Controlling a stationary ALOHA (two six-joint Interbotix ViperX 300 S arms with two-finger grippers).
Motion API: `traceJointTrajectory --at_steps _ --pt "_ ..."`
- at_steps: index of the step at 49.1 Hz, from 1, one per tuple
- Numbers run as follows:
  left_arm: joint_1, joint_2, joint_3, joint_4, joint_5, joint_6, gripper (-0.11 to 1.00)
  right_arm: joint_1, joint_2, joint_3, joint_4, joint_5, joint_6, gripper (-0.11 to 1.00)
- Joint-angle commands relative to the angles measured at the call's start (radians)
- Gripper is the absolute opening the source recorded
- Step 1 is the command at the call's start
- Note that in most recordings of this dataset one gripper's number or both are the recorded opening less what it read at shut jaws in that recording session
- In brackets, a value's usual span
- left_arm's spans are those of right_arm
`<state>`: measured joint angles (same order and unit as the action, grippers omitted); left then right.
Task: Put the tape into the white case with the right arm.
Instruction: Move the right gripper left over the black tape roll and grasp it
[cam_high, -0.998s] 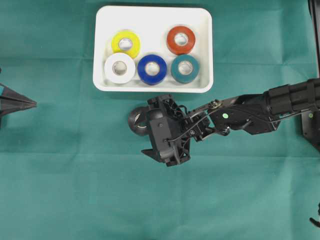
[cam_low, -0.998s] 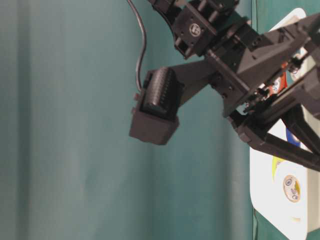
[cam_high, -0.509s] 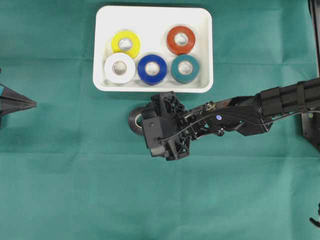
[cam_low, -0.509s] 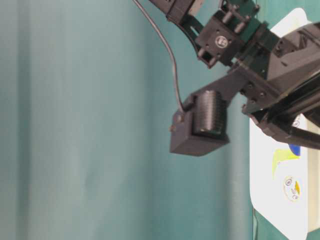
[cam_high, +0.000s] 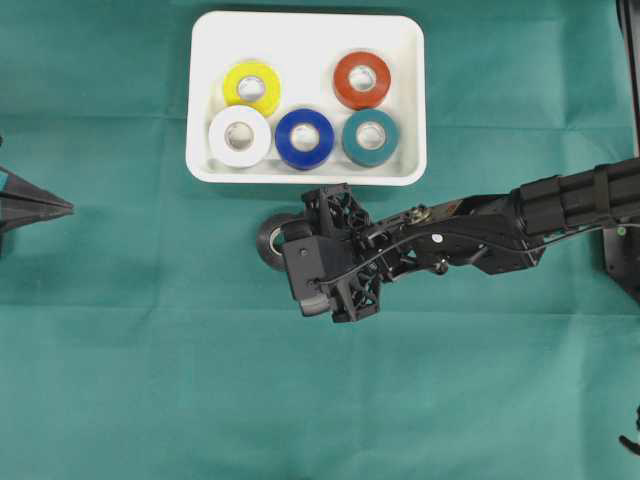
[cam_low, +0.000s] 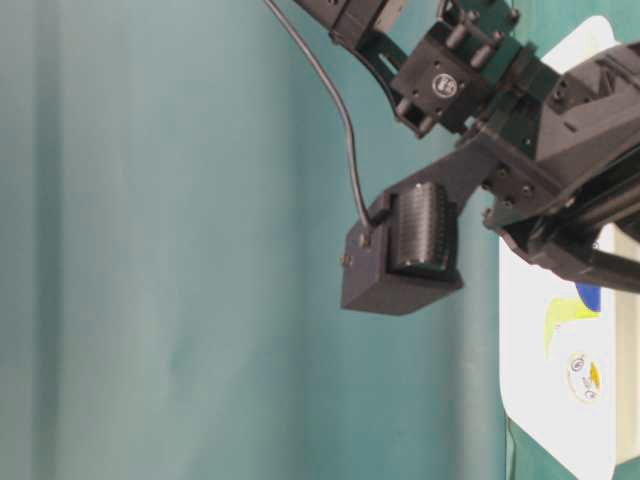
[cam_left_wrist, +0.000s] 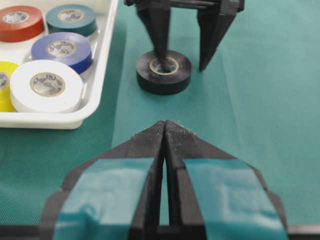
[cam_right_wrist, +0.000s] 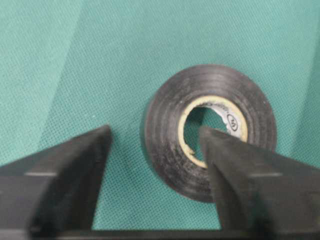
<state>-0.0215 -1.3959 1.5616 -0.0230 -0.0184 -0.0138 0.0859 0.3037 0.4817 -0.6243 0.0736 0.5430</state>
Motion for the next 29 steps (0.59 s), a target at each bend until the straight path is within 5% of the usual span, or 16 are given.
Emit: traceJointTrajectory --at_steps 1,8,29 --pt "0.002 0.009 -0.011 0.0 -0.005 0.002 0.0 -0.003 -0.017 -0.02 0.0 -0.012 0.003 0.18" --pt "0.003 0.008 -0.011 0.0 -0.005 0.002 0.0 -0.003 -0.015 -0.021 0.0 -0.029 0.005 0.03" --pt "0.003 0.009 -0.011 0.0 -0.005 0.002 0.0 0.006 -0.046 -0.023 0.0 -0.02 0.012 0.02"
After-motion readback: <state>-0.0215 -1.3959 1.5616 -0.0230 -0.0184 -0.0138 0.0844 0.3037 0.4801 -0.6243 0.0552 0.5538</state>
